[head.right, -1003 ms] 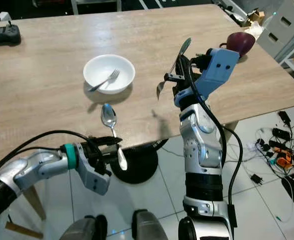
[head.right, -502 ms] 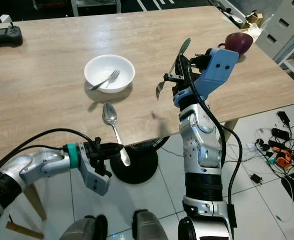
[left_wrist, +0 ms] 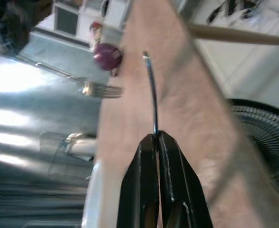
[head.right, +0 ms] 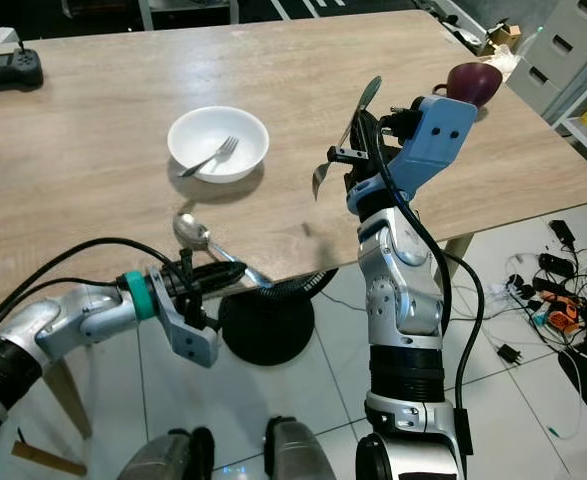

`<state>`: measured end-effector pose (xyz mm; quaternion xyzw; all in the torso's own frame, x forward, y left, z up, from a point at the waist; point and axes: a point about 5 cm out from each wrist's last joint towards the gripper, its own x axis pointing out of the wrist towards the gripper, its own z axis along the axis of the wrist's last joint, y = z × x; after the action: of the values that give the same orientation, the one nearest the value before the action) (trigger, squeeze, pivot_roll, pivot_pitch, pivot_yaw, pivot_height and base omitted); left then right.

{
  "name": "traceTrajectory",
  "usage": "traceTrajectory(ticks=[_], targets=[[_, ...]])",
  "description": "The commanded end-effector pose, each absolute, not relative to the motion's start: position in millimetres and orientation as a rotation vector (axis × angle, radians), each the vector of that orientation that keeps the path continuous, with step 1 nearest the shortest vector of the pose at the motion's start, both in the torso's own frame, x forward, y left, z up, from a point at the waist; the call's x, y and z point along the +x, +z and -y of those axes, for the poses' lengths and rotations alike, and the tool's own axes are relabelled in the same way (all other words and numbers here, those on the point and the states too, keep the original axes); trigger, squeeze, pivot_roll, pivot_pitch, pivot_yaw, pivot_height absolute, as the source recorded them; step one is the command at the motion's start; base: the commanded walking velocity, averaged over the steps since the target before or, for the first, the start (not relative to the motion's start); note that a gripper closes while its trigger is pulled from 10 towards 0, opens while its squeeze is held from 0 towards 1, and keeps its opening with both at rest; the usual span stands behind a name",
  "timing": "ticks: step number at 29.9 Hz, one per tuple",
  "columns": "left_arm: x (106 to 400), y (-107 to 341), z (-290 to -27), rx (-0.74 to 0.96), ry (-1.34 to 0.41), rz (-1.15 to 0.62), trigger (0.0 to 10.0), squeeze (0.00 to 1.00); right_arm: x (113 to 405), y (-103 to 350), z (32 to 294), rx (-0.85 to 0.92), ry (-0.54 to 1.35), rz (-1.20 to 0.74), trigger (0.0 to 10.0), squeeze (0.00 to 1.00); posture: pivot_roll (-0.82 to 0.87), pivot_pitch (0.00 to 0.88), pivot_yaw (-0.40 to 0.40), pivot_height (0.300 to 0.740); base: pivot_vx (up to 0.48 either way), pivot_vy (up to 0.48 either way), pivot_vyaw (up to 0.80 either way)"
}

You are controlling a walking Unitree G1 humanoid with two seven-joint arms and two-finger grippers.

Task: Setting the table

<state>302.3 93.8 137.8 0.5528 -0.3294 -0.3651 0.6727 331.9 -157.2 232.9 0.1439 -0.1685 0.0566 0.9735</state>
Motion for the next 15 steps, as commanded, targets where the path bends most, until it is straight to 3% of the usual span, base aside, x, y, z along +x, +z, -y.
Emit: traceTrajectory(ticks=[1,3,4,6,7,13,15], targets=[[318,164,-107,1.248,-0.628,0.768,10.0,0.00,333,231,157,0.292,0.109,0.325,10.0,0.00,-0.12,0.089,0.001,0.740,0.000,0.000,0.00],[324,185,-111,1.223,-0.524,0.804,10.0,0.00,333,231,157,0.293,0.109,0.326,10.0,0.00,-0.12,0.089,0.001,0.740,0.000,0.000,0.00],[334,223,-121,1.161,-0.340,0.817,10.0,0.00,332,231,156,0.296,0.110,0.326,10.0,0.00,-0.11,0.090,0.004,0.740,0.000,0.000,0.00],[337,232,-125,1.136,-0.295,0.804,10.0,0.00,332,231,156,0.297,0.110,0.326,10.0,0.00,-0.11,0.090,0.004,0.740,0.000,0.000,0.00],[343,247,-137,1.081,-0.188,0.764,10.0,0.00,332,230,155,0.298,0.112,0.325,10.0,0.00,-0.11,0.089,0.006,0.740,0.000,0.000,0.00],[350,265,-158,1.026,-0.024,0.723,10.0,0.00,331,229,154,0.300,0.113,0.324,10.0,0.00,-0.11,0.085,0.009,0.740,0.000,0.000,0.00],[356,267,-176,0.863,0.080,0.600,10.0,0.00,331,228,153,0.300,0.115,0.322,10.0,0.00,-0.11,0.081,0.012,0.740,0.000,0.000,0.00]])
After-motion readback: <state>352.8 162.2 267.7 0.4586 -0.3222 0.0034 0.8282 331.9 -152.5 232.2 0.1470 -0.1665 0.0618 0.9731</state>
